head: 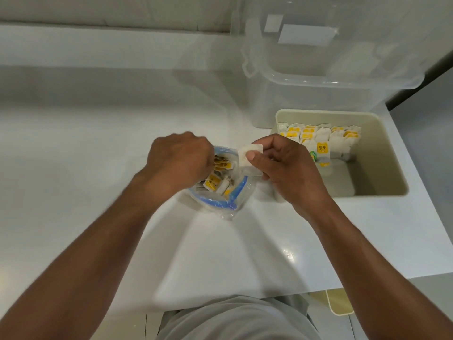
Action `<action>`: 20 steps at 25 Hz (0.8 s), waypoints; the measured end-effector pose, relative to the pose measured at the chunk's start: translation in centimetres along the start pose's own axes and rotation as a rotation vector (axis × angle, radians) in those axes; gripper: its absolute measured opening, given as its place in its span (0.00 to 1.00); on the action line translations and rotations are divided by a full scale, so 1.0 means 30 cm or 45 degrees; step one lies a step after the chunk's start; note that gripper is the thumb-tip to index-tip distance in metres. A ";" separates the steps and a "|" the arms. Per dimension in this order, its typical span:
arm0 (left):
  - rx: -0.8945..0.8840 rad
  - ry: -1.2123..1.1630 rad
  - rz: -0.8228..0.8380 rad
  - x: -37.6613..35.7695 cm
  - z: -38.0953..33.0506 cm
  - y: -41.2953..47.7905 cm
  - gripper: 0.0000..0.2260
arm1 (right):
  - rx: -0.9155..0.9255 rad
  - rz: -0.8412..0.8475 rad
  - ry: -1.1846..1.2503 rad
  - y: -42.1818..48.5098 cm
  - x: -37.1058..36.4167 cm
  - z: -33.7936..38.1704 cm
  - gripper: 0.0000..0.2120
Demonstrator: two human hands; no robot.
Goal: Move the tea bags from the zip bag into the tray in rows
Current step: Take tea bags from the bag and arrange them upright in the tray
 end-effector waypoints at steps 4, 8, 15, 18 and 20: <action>0.158 0.196 0.115 -0.124 -0.018 0.030 0.10 | 0.006 -0.064 -0.033 0.003 0.012 -0.003 0.05; 0.157 0.202 0.115 -0.174 -0.022 0.052 0.12 | 0.018 -0.059 -0.046 0.004 0.005 0.004 0.04; 0.013 -0.246 0.096 -0.070 0.013 0.013 0.05 | 0.051 -0.057 0.007 -0.008 0.017 0.035 0.03; -0.106 -0.500 0.103 -0.001 0.024 -0.021 0.03 | 0.122 -0.125 0.032 -0.021 0.036 0.070 0.02; -0.184 -0.632 0.076 0.037 0.024 -0.035 0.03 | 0.136 -0.120 0.003 -0.021 0.033 0.082 0.03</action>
Point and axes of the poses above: each hand's wrist, its own y-axis towards the middle knuckle, its own x-axis out of the back of the hand, z = x × y, the point moved 9 cm from there along y, towards the middle knuckle, and after that the axes turned 11 degrees about z, right-handed, at the moved point
